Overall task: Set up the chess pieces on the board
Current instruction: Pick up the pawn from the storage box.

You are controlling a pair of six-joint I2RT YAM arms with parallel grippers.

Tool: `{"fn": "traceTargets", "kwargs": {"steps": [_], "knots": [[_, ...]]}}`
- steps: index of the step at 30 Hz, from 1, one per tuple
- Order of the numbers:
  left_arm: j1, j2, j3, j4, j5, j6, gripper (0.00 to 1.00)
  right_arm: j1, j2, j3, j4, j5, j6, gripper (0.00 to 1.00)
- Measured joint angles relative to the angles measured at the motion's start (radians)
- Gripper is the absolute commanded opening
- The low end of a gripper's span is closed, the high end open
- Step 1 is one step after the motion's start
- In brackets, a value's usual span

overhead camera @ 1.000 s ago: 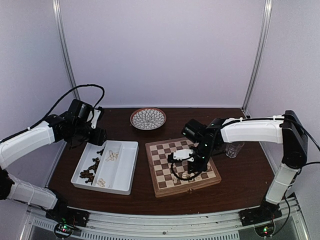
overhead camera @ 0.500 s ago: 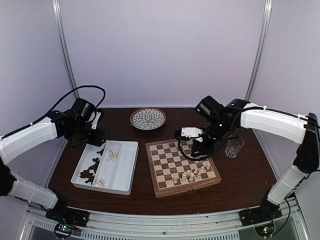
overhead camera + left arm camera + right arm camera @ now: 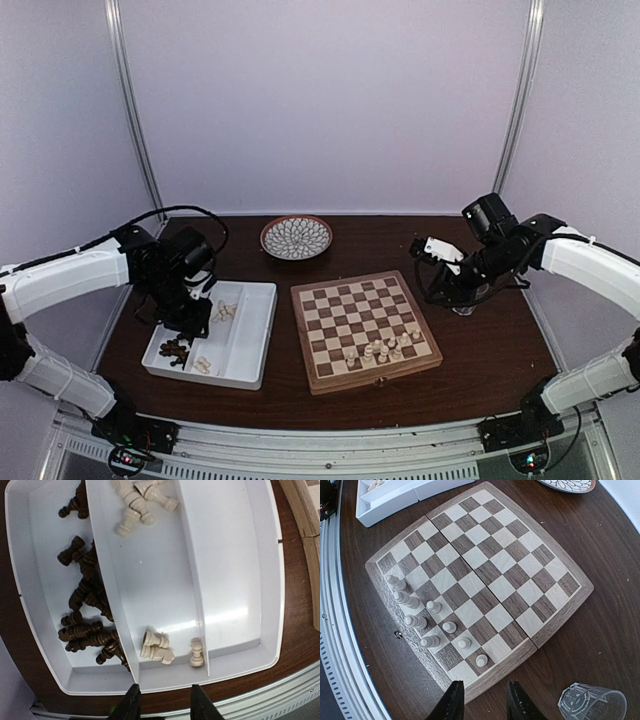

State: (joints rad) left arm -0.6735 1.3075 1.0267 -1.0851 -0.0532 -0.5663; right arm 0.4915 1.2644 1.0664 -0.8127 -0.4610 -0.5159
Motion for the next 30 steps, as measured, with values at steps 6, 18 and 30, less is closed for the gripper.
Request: {"fn": "traceTargets", "kwargs": {"steps": [6, 18, 30], "knots": [[-0.058, 0.076, 0.038, -0.062, -0.087, -0.073, 0.40, -0.004, -0.004, -0.020, 0.043, -0.041, 0.007, 0.33], [0.085, 0.366, 0.204, 0.072, -0.027, 0.198, 0.32, -0.005, -0.036, -0.065, 0.079, -0.074, 0.010, 0.33], [0.166, 0.558, 0.343, 0.090, -0.032, 0.299, 0.22, -0.006, -0.043, -0.075, 0.086, -0.074, 0.004, 0.33]]}}
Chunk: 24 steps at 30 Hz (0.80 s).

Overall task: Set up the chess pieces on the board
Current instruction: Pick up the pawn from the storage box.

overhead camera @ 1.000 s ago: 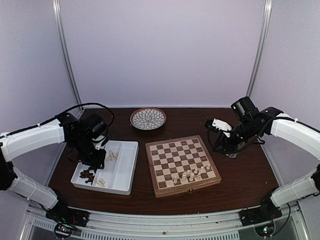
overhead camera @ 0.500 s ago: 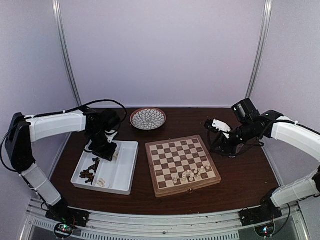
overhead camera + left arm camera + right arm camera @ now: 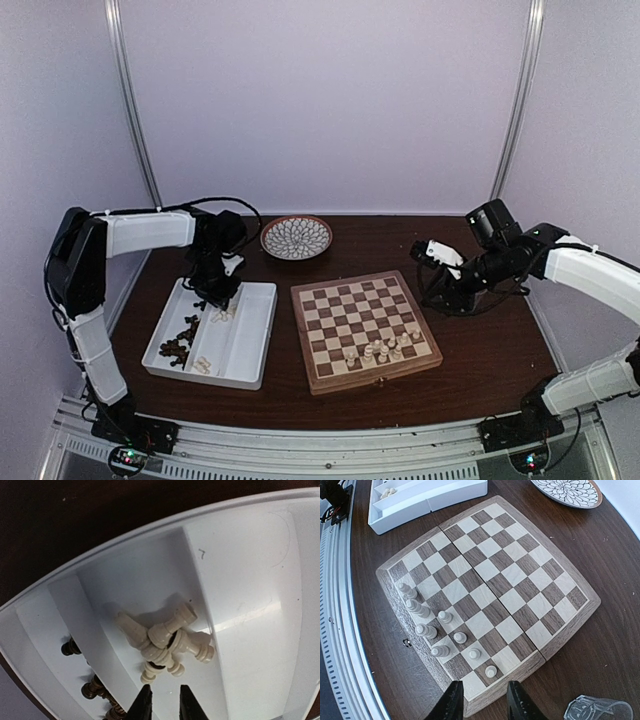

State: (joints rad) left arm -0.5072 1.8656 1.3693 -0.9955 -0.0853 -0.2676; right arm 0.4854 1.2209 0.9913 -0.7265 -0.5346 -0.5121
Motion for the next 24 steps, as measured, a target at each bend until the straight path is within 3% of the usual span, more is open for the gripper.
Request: {"fn": "traceTargets", "kwargs": {"steps": [24], "knots": [[0.020, 0.120, -0.002, 0.001, -0.072, 0.113, 0.26, -0.005, 0.000, -0.003, 0.003, 0.000, -0.005, 0.34]]}}
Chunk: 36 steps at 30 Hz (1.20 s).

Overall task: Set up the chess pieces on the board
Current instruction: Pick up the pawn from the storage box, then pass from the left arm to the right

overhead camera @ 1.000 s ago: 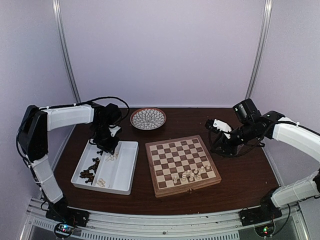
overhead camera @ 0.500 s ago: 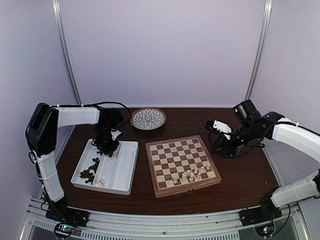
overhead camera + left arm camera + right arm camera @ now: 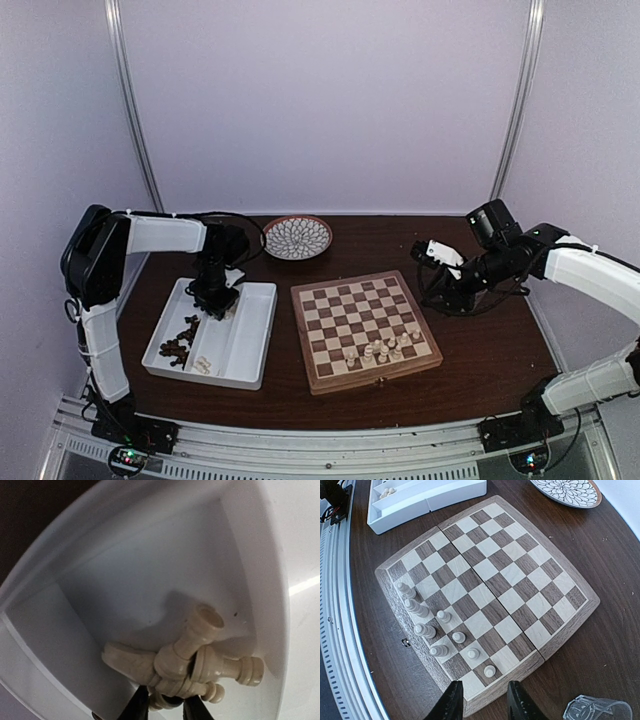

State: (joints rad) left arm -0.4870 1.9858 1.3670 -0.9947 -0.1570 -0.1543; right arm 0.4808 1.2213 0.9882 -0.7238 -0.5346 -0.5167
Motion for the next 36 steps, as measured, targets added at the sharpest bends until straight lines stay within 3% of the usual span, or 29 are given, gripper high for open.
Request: {"fn": "traceTargets", "kwargs": {"steps": [6, 11, 17, 24, 30, 36], "knots": [[0.000, 0.002, 0.003, 0.000, 0.000, 0.000, 0.18, 0.000, 0.000, 0.000, 0.001, 0.000, 0.000, 0.34], [0.000, 0.005, 0.010, 0.000, 0.004, 0.000, 0.22, 0.000, 0.000, 0.000, 0.002, 0.000, 0.000, 0.34], [0.000, 0.018, 0.028, 0.002, 0.016, -0.001, 0.14, 0.000, 0.000, 0.000, 0.002, 0.000, 0.000, 0.34], [0.000, 0.000, 0.024, 0.001, 0.024, -0.031, 0.11, -0.001, 0.000, 0.000, 0.003, -0.005, 0.000, 0.34], [0.000, -0.206, 0.014, -0.028, 0.048, -0.128, 0.07, -0.001, 0.005, 0.008, -0.010, -0.013, 0.000, 0.34], [-0.037, -0.454, 0.055, 0.026, 0.138, -0.310, 0.09, -0.001, 0.077, 0.188, -0.073, -0.034, 0.008, 0.37]]}}
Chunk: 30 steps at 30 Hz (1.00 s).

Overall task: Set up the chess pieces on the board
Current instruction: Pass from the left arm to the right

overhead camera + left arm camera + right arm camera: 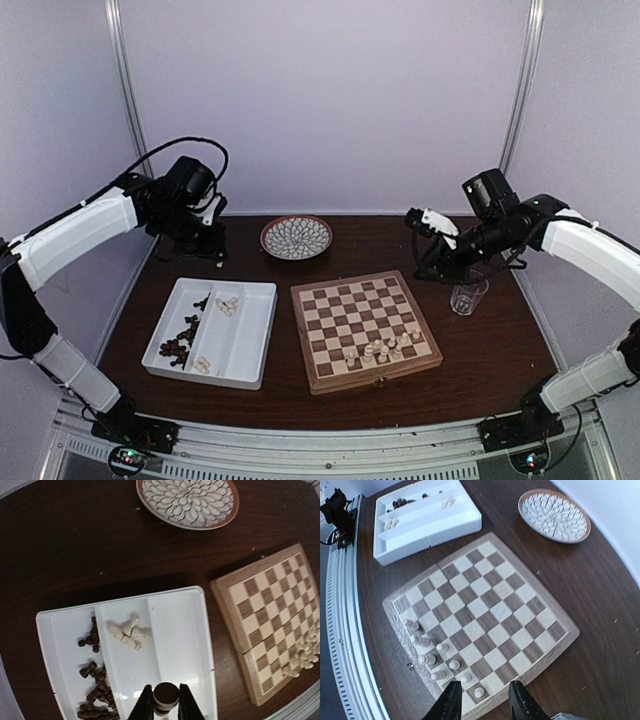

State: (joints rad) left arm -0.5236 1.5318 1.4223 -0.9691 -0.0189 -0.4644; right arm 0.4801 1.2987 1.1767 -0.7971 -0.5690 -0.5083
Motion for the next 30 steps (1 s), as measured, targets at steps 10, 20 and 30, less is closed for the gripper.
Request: {"fn": "traceTargets", "kwargs": {"steps": [10, 20, 30], "knots": [[-0.142, -0.094, -0.007, 0.375, 0.146, -0.359, 0.10, 0.158, 0.171, 0.356, 0.042, 0.067, 0.119, 0.39], [-0.261, -0.167, -0.187, 0.791, 0.117, -0.716, 0.10, 0.342, 0.361, 0.580, 0.113, 0.218, 0.256, 0.42], [-0.283, -0.169, -0.240, 1.004, 0.109, -0.909, 0.10, 0.412, 0.418, 0.685, 0.137, 0.288, 0.300, 0.43]]}}
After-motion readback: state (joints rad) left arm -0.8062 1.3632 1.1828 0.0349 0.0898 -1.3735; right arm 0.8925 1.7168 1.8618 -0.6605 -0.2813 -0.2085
